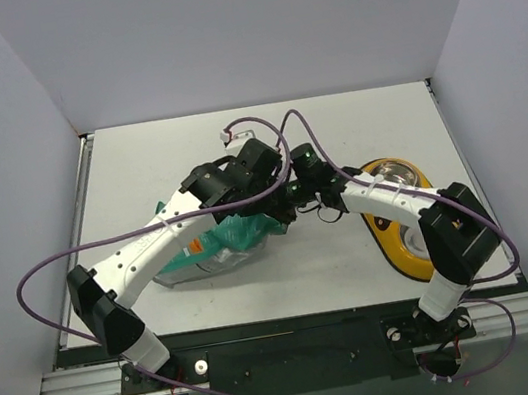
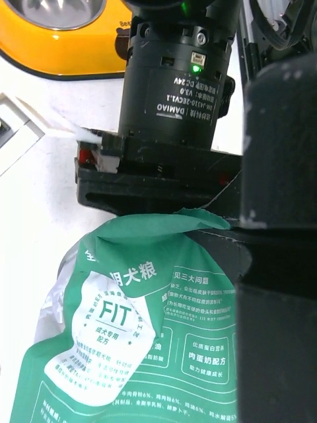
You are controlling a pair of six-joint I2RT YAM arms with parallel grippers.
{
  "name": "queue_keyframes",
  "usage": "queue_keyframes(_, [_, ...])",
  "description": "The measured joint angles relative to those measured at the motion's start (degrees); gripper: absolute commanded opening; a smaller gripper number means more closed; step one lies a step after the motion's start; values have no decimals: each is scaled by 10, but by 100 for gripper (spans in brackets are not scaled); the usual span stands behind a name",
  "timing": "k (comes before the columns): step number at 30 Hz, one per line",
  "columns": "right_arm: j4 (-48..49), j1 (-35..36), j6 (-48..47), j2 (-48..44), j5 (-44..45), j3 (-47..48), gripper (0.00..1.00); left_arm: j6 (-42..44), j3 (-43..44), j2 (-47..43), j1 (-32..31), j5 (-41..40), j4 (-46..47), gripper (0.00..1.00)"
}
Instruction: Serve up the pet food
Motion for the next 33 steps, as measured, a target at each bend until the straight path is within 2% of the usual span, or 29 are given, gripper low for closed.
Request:
queue_keyframes(6, [125, 0, 58, -24, -28, -14, 0, 13, 55, -8, -1, -47, -56, 0])
queue_keyframes(9, [185, -7, 117, -48, -50, -28, 0, 22, 90, -21, -5, -69, -88, 0])
queue_keyframes(12, [211, -10, 166, -65, -62, -34, 0, 33, 129, -24, -9, -86, -122, 0])
queue_keyframes(19, [200, -17, 216, -123, -66, -57, 0, 60, 147, -41, -5, -115, -146, 0])
queue_keyframes(25, [111, -21, 176, -186, -62, -30, 0, 85, 134, -93, 47, -96, -148, 0])
queue_keyframes(33, [63, -25, 157, -197, -76, -10, 0, 100, 101, -125, 54, -80, -121, 0])
